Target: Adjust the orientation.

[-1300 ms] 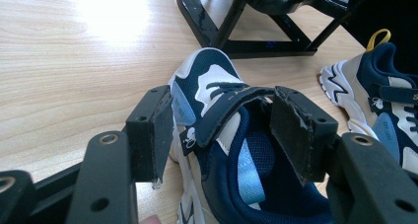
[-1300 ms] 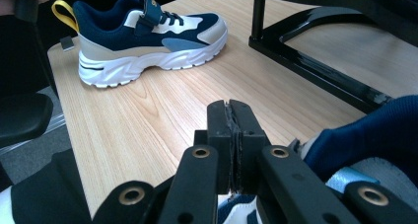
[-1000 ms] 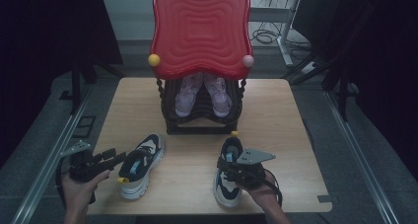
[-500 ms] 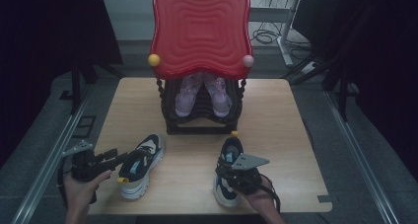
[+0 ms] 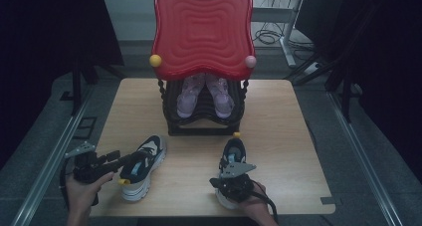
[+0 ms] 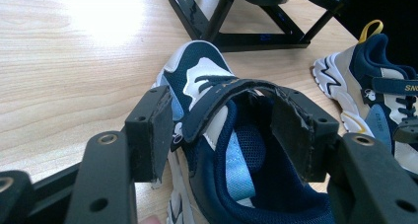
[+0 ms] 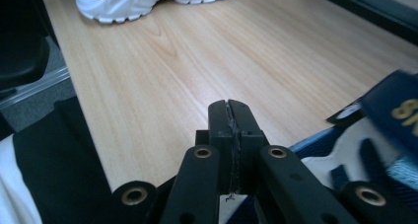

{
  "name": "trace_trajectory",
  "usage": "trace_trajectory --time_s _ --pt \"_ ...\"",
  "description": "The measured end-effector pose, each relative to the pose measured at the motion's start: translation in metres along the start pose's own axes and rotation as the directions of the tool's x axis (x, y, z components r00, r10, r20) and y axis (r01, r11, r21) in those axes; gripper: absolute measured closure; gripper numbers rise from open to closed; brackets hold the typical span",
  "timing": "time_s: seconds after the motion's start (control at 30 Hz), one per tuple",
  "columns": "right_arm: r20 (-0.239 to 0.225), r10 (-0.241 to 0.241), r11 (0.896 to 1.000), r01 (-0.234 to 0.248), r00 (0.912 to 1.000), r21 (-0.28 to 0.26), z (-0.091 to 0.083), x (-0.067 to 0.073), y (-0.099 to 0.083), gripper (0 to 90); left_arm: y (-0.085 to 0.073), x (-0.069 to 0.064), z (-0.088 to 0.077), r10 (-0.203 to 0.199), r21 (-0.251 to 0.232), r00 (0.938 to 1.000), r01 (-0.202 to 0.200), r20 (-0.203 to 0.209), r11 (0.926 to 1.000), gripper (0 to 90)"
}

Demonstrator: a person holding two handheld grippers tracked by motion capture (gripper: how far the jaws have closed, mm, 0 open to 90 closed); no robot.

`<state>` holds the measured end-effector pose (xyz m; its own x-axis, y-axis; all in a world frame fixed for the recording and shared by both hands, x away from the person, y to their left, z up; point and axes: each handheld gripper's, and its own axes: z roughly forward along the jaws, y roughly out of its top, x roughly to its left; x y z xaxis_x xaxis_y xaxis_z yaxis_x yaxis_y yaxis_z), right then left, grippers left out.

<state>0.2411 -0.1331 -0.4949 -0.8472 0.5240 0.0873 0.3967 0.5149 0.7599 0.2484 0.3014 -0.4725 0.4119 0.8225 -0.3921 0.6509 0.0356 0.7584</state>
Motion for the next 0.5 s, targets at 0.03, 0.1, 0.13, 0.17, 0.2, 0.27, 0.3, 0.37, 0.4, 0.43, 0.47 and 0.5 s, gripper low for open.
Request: trace_trajectory --time_s 0.03,0.1,0.13,0.17,0.2,0.27,0.3,0.37,0.4,0.43,0.47,0.5 --pt "-0.003 -0.001 1.0 0.001 1.0 0.003 0.001 0.001 -0.001 89.5 0.0 0.0 0.0 -0.001 0.0 1.0 0.001 0.0 1.0 41.1" --pt "-0.001 -0.011 1.0 0.011 0.9999 0.02 0.002 0.004 -0.002 89.6 0.0 0.001 0.0 -0.001 0.002 1.0 0.001 0.0 1.0 41.1" --pt "-0.004 -0.018 0.999 0.018 0.9998 0.03 0.003 0.006 -0.004 89.7 0.0 0.001 0.0 -0.001 0.002 1.0 0.001 -0.001 1.0 41.1" --pt "-0.004 -0.018 0.999 0.018 0.9998 0.034 0.004 0.007 -0.004 89.7 0.0 0.001 0.0 -0.001 0.002 1.0 0.001 -0.001 1.0 41.1" --pt "-0.003 -0.02 0.999 0.02 0.9998 0.037 0.004 0.007 -0.005 89.7 0.0 0.001 0.0 -0.001 0.002 1.0 0.001 -0.001 1.0 41.0" --pt "0.006 -0.018 0.999 0.018 0.9998 0.046 0.003 0.007 -0.006 89.7 0.0 0.001 0.0 -0.002 0.002 1.0 0.002 -0.001 1.0 41.0" --pt "0.008 -0.017 0.999 0.017 0.9998 0.049 0.002 0.007 -0.007 89.8 0.0 0.001 0.0 -0.003 0.003 1.0 0.003 0.0 1.0 41.0" --pt "0.019 -0.015 0.998 0.014 0.9997 0.06 0.0 0.007 -0.009 89.8 -0.001 0.001 0.0 -0.005 0.002 1.0 0.005 -0.001 1.0 41.0" --pt "0.028 -0.018 0.998 0.016 0.9995 0.068 -0.001 0.007 -0.011 89.8 -0.001 0.002 0.0 -0.005 0.002 1.0 0.005 -0.002 1.0 41.0" --pt "0.03 -0.019 0.997 0.017 0.9994 0.069 -0.001 0.007 -0.012 89.8 -0.001 0.002 0.0 -0.005 0.002 1.0 0.005 -0.002 1.0 41.0" --pt "0.023 -0.014 0.998 0.012 0.9996 0.066 -0.001 0.007 -0.013 89.7 -0.001 0.002 0.0 -0.005 0.001 1.0 0.005 -0.002 1.0 41.0" --pt "0.021 -0.011 0.998 0.009 0.9997 0.066 -0.002 0.007 -0.014 89.8 -0.001 0.001 0.0 -0.003 0.001 1.0 0.003 -0.004 1.0 41.0"
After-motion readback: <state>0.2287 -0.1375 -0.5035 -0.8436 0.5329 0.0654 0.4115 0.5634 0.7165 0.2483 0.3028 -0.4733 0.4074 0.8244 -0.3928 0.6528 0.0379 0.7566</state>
